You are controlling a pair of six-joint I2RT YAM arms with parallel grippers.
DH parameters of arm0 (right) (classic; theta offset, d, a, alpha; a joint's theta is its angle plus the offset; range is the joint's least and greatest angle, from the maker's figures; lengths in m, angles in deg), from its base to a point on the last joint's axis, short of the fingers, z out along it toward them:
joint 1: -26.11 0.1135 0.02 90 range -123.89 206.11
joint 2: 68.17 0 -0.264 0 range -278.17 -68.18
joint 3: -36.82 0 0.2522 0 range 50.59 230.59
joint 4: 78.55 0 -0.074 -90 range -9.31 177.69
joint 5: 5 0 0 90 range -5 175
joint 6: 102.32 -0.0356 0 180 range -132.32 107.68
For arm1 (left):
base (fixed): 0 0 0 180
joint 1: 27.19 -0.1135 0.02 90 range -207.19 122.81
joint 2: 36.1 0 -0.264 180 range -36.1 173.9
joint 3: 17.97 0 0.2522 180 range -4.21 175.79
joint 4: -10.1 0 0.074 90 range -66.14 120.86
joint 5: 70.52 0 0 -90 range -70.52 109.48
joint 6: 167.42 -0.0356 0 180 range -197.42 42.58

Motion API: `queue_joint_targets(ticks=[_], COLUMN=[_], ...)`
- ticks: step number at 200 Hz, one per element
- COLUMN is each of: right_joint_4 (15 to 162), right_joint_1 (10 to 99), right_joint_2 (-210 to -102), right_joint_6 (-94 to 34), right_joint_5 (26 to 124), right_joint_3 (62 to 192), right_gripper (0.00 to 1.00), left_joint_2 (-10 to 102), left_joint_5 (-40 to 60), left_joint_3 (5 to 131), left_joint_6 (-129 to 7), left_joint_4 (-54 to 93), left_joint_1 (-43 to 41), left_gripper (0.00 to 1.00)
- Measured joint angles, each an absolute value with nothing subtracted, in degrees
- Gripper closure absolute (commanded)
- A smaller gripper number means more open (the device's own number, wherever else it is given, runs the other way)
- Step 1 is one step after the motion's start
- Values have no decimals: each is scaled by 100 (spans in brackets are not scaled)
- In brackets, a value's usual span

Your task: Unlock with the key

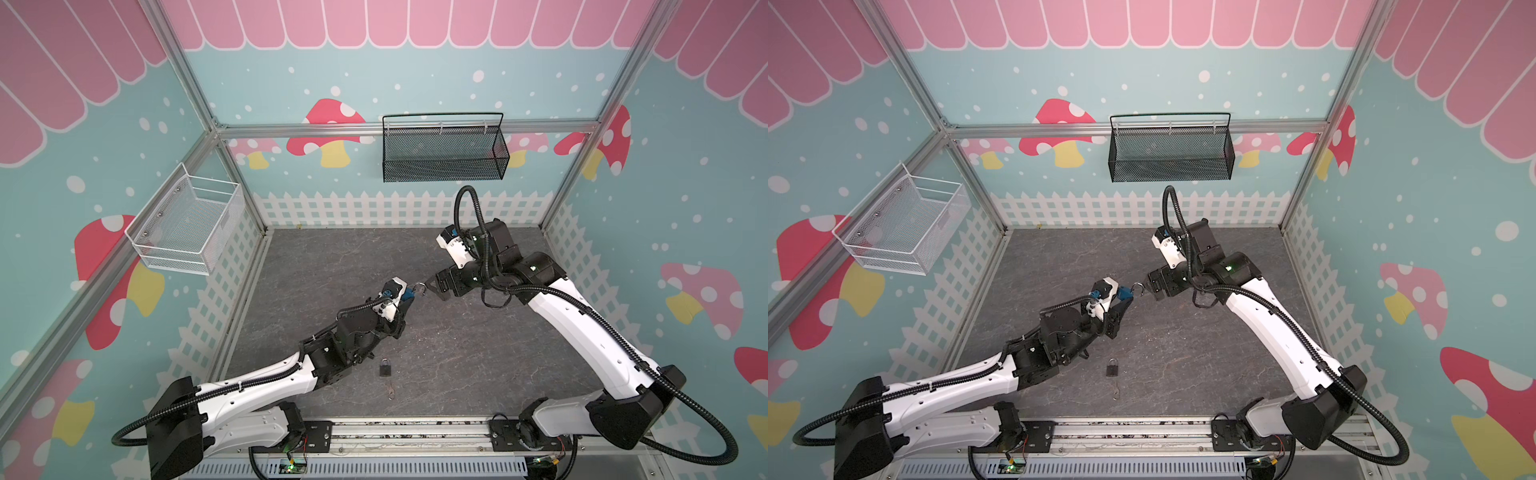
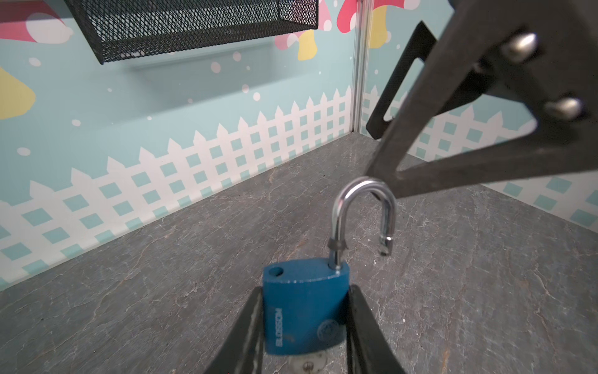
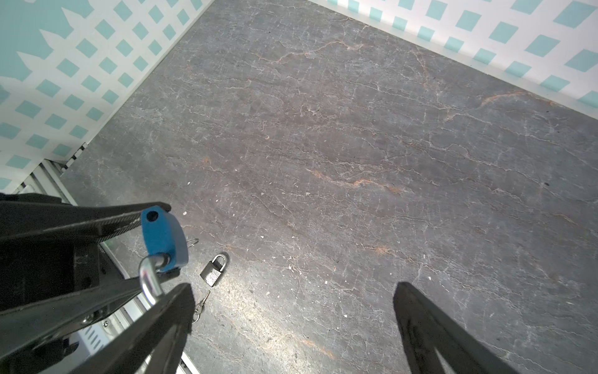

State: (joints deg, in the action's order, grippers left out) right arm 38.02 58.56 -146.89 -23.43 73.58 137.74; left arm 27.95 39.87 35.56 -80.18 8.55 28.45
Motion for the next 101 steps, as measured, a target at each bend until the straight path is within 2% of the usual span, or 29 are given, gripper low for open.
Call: queue_joint_targets(ticks=[30, 61, 101], right_joint_4=[3821, 3952, 4440], right_joint_1=[5832, 5760, 5718], right_joint_2=[-14477, -14270, -13795], right_joint_6=[-2356, -2529, -2966], right_joint_5=[7305, 7819, 8247], right_joint_3=[13593, 13367, 12248], right_gripper=[0, 1, 2], left_joint_2=[2797, 3020, 3672], left_joint_5=[4096, 4159, 4116], left_joint_3=[3560, 3921, 4795], left_joint_6=[-7937, -7616, -6608], left_joint_4=[862, 1227, 2254], left_joint_1=[2843, 2762, 2345], left_gripper=[100, 100, 100])
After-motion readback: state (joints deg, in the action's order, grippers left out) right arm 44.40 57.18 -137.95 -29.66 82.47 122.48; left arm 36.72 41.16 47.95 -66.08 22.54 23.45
